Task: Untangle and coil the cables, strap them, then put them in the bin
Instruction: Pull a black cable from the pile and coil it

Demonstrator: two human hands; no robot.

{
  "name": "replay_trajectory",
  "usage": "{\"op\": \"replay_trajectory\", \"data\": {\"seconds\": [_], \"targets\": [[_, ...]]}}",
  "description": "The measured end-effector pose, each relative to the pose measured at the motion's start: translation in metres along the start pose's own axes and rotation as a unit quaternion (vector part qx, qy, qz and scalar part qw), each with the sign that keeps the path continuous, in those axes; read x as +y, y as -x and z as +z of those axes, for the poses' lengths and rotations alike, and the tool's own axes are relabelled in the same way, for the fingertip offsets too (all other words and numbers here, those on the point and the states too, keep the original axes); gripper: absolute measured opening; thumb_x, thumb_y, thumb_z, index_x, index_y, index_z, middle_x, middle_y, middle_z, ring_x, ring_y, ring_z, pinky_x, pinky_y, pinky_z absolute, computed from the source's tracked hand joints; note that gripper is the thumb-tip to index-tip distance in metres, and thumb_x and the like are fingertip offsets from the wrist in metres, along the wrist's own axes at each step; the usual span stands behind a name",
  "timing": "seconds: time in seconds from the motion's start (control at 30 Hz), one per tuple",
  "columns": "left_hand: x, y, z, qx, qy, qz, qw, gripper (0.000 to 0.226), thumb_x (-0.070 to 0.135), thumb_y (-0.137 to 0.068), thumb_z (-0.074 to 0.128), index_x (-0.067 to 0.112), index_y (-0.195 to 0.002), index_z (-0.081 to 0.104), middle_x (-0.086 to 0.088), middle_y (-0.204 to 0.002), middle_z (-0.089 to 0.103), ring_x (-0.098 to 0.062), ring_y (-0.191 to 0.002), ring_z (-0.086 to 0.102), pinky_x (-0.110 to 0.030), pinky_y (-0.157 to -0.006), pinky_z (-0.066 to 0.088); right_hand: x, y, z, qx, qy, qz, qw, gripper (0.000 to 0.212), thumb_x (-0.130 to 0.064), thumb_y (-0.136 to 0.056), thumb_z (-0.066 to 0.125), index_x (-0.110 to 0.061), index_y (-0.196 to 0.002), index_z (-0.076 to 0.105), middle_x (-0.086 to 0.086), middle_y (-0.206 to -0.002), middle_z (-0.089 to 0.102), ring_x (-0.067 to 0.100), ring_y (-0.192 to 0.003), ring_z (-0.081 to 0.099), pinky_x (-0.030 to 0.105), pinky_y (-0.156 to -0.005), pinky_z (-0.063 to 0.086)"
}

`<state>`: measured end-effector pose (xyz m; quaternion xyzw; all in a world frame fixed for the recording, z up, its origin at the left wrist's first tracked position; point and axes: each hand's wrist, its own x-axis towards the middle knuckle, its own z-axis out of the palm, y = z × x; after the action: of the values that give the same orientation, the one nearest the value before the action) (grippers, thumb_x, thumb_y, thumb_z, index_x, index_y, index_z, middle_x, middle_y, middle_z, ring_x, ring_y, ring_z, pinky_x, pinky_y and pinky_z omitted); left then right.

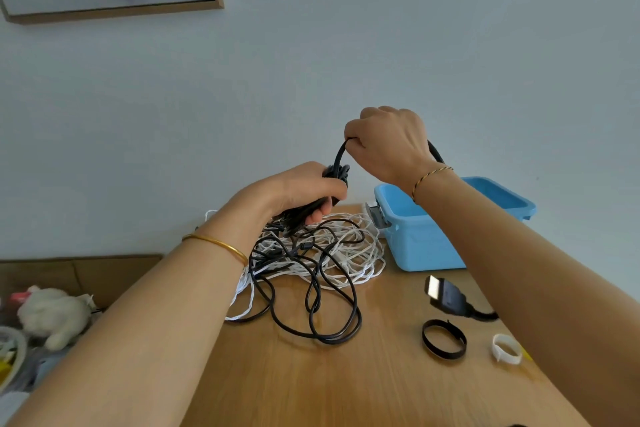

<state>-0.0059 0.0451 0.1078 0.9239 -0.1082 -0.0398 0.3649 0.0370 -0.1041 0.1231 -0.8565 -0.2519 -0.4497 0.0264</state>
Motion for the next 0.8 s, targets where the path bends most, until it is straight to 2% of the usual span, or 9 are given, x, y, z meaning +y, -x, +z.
{"op": "replay_trajectory", "data": {"seconds": [0.1, 0.17, 0.3, 0.37, 0.47, 0.57, 0.67, 0.73, 0.8], "targets": [[0.001, 0.003, 0.001, -0.009, 0.01, 0.001, 1.0, 0.035, 0.019, -0.091, 0.048, 0.008, -0.057, 0.049, 0.003, -0.038, 0.049, -0.011, -0.035, 0.044, -0.025, -0.051, 0.04, 0.003, 0.001, 0.006, -0.016, -0.015, 0.008, 1.0, 0.029, -0.02, -0.088, 0.039, -0.014, -0.082, 0.066, 0.003, -0.071, 0.051, 0.023, -0.068, 0.045, 0.024, -0.048, 0.015], [0.003, 0.004, 0.0, -0.02, 0.034, -0.007, 0.999, 0.035, 0.018, -0.092, 0.047, 0.01, -0.058, 0.046, 0.004, -0.038, 0.047, -0.01, -0.034, 0.042, -0.021, -0.045, 0.038, 0.006, 0.004, 0.012, -0.037, -0.041, 0.019, 0.998, 0.027, -0.021, -0.091, 0.039, -0.016, -0.086, 0.066, 0.003, -0.076, 0.056, 0.022, -0.071, 0.049, 0.024, -0.049, 0.021], [0.002, 0.005, -0.005, -0.07, 0.1, -0.011, 0.992, 0.047, 0.018, -0.092, 0.043, 0.016, -0.046, 0.047, 0.004, -0.038, 0.042, -0.01, -0.032, 0.036, -0.018, -0.039, 0.033, 0.015, 0.012, 0.022, -0.097, -0.118, 0.064, 0.986, 0.025, -0.024, -0.096, 0.036, -0.019, -0.101, 0.06, 0.0, -0.087, 0.061, 0.025, -0.081, 0.056, 0.03, -0.06, 0.034], [-0.003, 0.004, -0.008, -0.101, 0.165, -0.014, 0.981, 0.041, 0.019, -0.092, 0.04, 0.017, -0.052, 0.051, 0.005, -0.04, 0.04, -0.008, -0.033, 0.033, -0.017, -0.037, 0.031, 0.02, 0.018, 0.029, -0.119, -0.144, 0.08, 0.979, 0.026, -0.026, -0.1, 0.032, -0.02, -0.111, 0.055, 0.001, -0.088, 0.061, 0.026, -0.08, 0.056, 0.031, -0.061, 0.035], [-0.008, 0.002, -0.012, -0.129, 0.311, -0.003, 0.942, 0.015, 0.021, -0.086, 0.042, 0.013, -0.075, 0.047, 0.005, -0.044, 0.038, -0.005, -0.031, 0.031, -0.016, -0.033, 0.029, 0.021, 0.032, 0.043, -0.137, -0.202, 0.114, 0.963, 0.025, -0.03, -0.102, 0.031, -0.015, -0.11, 0.049, 0.004, -0.075, 0.056, 0.031, -0.073, 0.055, 0.035, -0.06, 0.038], [-0.01, -0.001, -0.012, -0.148, 0.425, 0.024, 0.893, 0.015, 0.025, -0.077, 0.044, 0.011, -0.077, 0.047, 0.007, -0.042, 0.038, -0.003, -0.028, 0.032, -0.015, -0.03, 0.028, 0.01, 0.048, 0.054, -0.151, -0.287, 0.15, 0.934, 0.015, -0.025, -0.102, 0.032, -0.014, -0.096, 0.04, 0.005, -0.069, 0.052, 0.031, -0.067, 0.052, 0.041, -0.061, 0.043], [-0.008, -0.004, -0.009, -0.139, 0.496, 0.044, 0.856, 0.016, 0.026, -0.077, 0.042, 0.01, -0.076, 0.046, 0.008, -0.042, 0.039, -0.002, -0.028, 0.033, -0.014, -0.029, 0.028, -0.006, 0.056, 0.056, -0.16, -0.33, 0.178, 0.913, 0.017, -0.01, -0.097, 0.042, -0.006, -0.113, 0.044, 0.014, -0.094, 0.062, 0.034, -0.083, 0.059, 0.05, -0.071, 0.052], [-0.007, -0.006, -0.01, -0.112, 0.552, 0.053, 0.825, 0.014, 0.025, -0.077, 0.042, 0.011, -0.076, 0.046, 0.009, -0.042, 0.04, -0.001, -0.028, 0.034, -0.013, -0.029, 0.029, -0.014, 0.058, 0.054, -0.174, -0.364, 0.196, 0.894, 0.028, -0.006, -0.095, 0.045, -0.008, -0.123, 0.041, 0.01, -0.1, 0.06, 0.031, -0.08, 0.06, 0.046, -0.06, 0.056], [-0.007, -0.009, -0.014, -0.061, 0.598, 0.058, 0.797, 0.013, 0.023, -0.083, 0.041, 0.014, -0.074, 0.044, 0.01, -0.042, 0.039, -0.001, -0.029, 0.035, -0.012, -0.03, 0.03, -0.02, 0.06, 0.055, -0.191, -0.396, 0.208, 0.874, 0.018, -0.01, -0.098, 0.04, -0.01, -0.116, 0.041, 0.002, -0.084, 0.053, 0.021, -0.065, 0.054, 0.042, -0.049, 0.055]]}}
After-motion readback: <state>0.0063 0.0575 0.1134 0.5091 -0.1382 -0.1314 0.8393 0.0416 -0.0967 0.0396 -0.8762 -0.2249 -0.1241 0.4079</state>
